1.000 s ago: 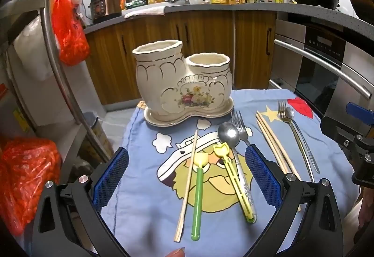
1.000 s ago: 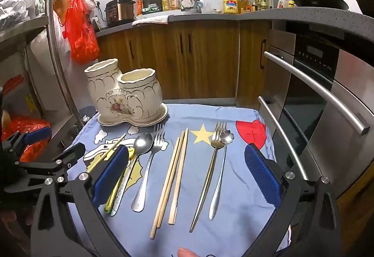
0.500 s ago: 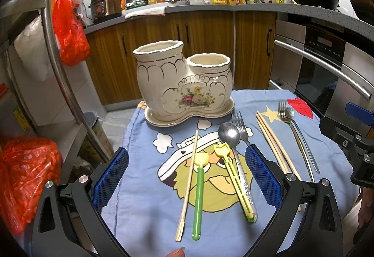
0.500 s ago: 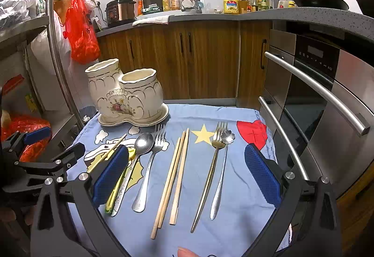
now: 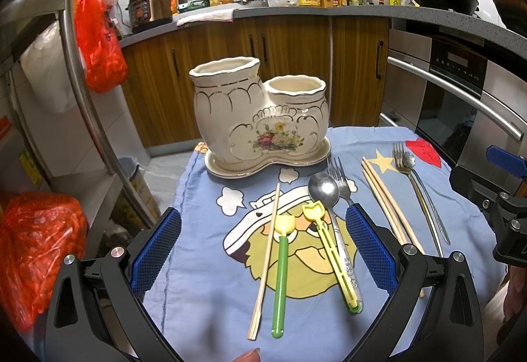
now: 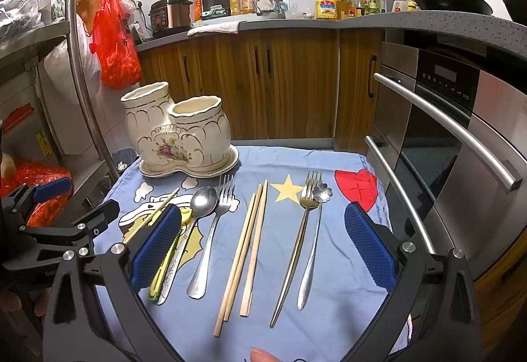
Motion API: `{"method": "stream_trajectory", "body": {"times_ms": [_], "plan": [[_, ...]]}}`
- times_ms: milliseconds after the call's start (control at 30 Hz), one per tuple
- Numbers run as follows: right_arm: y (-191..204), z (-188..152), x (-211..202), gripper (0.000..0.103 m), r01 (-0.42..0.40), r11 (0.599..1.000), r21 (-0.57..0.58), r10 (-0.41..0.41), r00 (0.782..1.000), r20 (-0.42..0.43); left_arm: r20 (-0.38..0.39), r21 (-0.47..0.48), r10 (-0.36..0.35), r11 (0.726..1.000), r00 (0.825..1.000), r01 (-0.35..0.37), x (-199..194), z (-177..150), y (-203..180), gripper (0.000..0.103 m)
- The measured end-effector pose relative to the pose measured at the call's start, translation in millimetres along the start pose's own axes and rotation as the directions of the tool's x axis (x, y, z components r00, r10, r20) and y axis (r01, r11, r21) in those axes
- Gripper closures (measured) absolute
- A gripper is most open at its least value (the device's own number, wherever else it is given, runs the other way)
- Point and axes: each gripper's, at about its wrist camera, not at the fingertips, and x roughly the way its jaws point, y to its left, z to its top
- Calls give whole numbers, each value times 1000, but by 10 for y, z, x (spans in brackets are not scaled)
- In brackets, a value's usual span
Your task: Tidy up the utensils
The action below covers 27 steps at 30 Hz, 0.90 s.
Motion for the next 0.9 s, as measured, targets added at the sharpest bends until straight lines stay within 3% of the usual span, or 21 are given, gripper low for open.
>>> {"method": "stream_trajectory", "body": {"times_ms": [900], "plan": [[19, -6, 14, 5, 2, 1000, -4, -2, 1000, -2, 1, 0, 0, 1000, 1000, 0, -1, 1, 6, 4]]}}
